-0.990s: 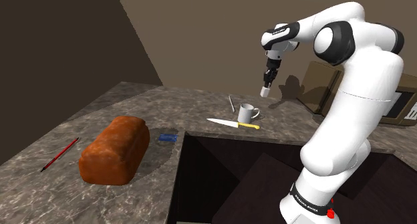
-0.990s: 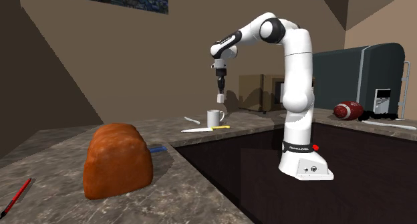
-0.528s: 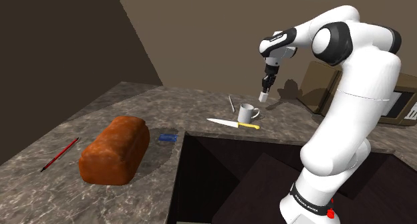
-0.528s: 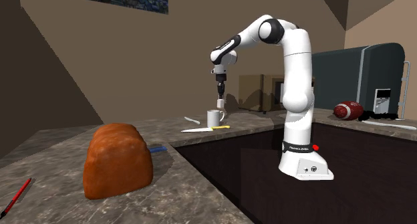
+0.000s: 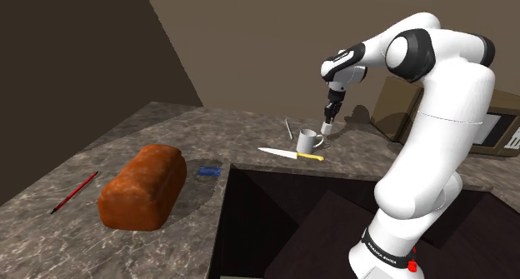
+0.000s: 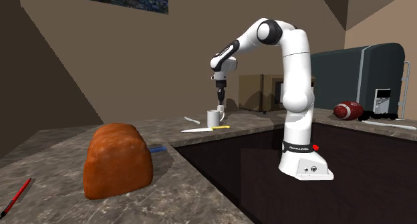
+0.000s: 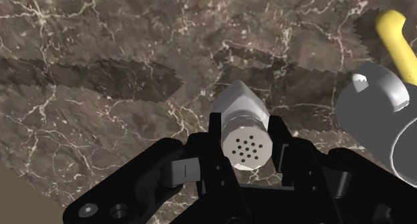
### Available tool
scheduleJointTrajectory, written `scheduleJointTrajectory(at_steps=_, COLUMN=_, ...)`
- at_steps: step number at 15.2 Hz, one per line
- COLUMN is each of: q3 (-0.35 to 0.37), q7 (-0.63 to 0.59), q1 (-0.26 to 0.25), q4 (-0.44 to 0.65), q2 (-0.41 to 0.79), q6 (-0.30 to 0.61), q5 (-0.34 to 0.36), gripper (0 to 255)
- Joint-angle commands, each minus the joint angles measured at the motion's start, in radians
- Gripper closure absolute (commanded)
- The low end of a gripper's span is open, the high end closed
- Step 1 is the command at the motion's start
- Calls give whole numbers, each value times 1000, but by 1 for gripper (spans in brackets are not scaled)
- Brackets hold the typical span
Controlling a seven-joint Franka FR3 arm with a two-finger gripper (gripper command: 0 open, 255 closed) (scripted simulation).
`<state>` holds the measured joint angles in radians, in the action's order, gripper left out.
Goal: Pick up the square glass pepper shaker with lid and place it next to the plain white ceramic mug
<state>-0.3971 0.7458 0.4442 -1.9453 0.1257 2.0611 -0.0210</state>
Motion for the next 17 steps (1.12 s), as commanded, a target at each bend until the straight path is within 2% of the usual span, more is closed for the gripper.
scheduleJointTrajectory(at_steps=1, q3=0, q7=4, q1=2, q4=-10, q2=14, q6=24, q5=-6, gripper=255)
scheduleJointTrajectory(at_steps=8, q3=4, q7=16, q1=6, q4=-59, q2=55, q6=110, q5=-26, gripper=255)
scheduleJointTrajectory(at_steps=16, q3=4, q7=16, q1=6, q4=-59, q2=55, q6=110, q5=-26, gripper=255)
scheduleJointTrajectory(at_steps=17, q3=4, q7=16, q1=6, q4=-59, q2=55, q6=110, q5=-26, gripper=0)
